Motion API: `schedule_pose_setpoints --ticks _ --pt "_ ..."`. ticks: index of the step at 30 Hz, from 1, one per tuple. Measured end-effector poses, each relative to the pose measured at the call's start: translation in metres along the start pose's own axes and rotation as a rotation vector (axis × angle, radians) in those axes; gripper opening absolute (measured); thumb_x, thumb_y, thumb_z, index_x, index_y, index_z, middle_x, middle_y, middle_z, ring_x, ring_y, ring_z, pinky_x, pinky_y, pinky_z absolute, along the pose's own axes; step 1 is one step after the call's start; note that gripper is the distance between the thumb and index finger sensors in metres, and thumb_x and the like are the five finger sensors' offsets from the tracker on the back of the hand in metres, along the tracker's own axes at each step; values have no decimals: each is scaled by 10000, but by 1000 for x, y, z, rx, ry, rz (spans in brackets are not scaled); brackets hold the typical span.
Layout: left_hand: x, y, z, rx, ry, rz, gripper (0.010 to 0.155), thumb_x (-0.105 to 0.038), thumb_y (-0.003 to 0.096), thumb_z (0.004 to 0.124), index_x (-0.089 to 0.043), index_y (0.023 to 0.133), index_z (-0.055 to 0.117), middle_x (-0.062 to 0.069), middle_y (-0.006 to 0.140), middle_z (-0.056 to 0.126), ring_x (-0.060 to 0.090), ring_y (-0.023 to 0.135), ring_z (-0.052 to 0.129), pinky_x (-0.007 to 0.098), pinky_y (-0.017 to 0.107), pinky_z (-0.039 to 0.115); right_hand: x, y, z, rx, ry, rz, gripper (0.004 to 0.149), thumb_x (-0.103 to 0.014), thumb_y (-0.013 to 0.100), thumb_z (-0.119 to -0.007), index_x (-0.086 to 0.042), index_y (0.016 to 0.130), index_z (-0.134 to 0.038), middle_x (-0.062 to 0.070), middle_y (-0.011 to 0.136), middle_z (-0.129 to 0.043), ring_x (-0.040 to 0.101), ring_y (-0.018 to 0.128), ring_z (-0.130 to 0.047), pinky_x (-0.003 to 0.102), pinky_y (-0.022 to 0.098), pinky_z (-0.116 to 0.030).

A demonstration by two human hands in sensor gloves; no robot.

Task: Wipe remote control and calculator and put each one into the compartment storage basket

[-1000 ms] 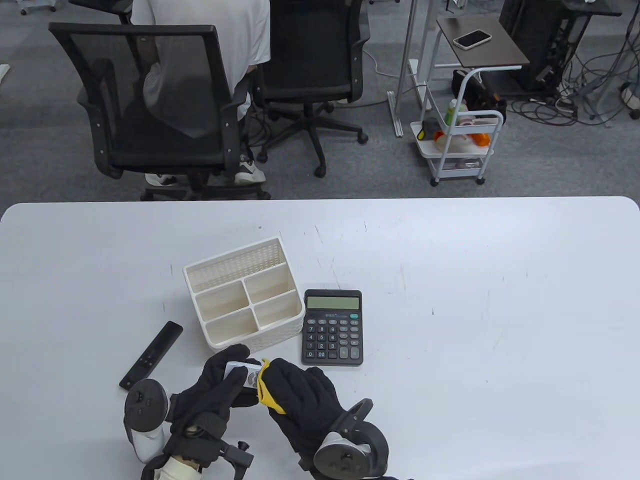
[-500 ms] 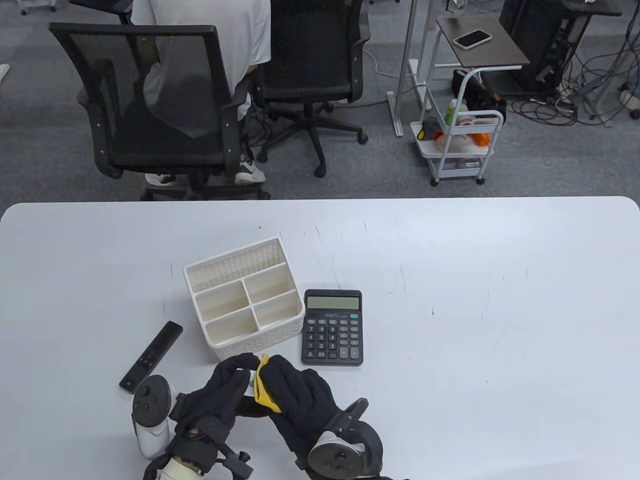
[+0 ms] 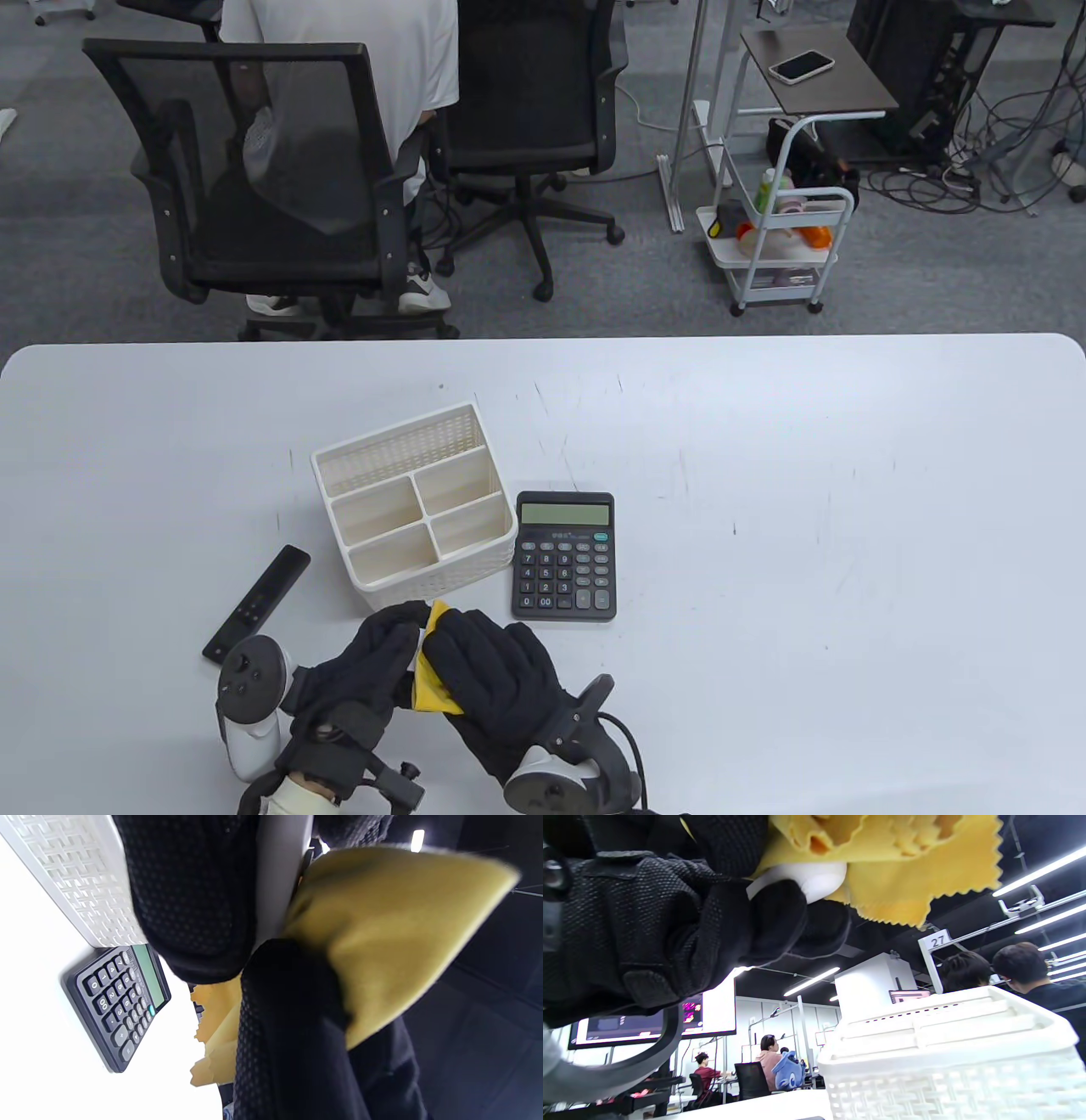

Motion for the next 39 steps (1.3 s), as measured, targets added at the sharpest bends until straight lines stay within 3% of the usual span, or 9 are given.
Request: schedule_pose_setpoints --ticks 8,13,22,27,33,39 --pt "2 0 -3 -35 -49 -9 450 -351 584 661 -139 973 586 201 925 841 320 605 1101 290 394 1014 -4 -5 0 1 -53 32 507 -268 576 -737 -80 1045 -685 208 1106 -642 466 945 -704 651 594 -651" --pt "3 2 -1 12 -27 -8 438 -369 578 692 -158 951 601 200 911 846 269 592 1106 267 384 1006 -2 -4 -1 -10 -75 35 529 -275 582 -729 -94 1070 -638 193 1123 -612 468 974 -651 665 603 -628" --pt "-1 4 9 82 -13 16 439 -358 570 707 -165 958 635 217 916 854 275 581 1110 273 375 1003 10 -2 5 20 12 -56 535 -277 586 -721 -70 1073 -635 228 1102 -638 442 927 -742 633 596 -665" --pt "-3 3 9 70 -47 35 427 -327 558 737 -206 957 645 196 970 814 323 609 1091 307 407 992 17 -2 9 68 79 -128 524 -264 581 -728 -40 1050 -671 259 1060 -697 413 837 -856 597 573 -715" --pt "-5 2 2 22 -62 58 403 -309 540 782 -278 929 678 147 1010 787 339 653 1069 322 444 983 39 -6 15 106 269 -318 500 -232 556 -764 8 994 -741 237 865 -905 276 607 -1006 501 467 -818" --pt "-24 0 -13 -90 87 168 389 -304 528 803 -310 909 726 127 967 836 311 646 1069 320 440 977 46 -6 13 83 350 -348 483 -219 554 -763 23 972 -769 220 818 -930 248 564 -1006 496 458 -819"
Point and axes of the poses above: the tracker on the back of each hand, its own x axis roughly to the little-finger side, its own y axis roughly from the wrist to the fingertips, z = x × y, the point moved 1 cm from there along y, roughly from the wrist to the fingertips
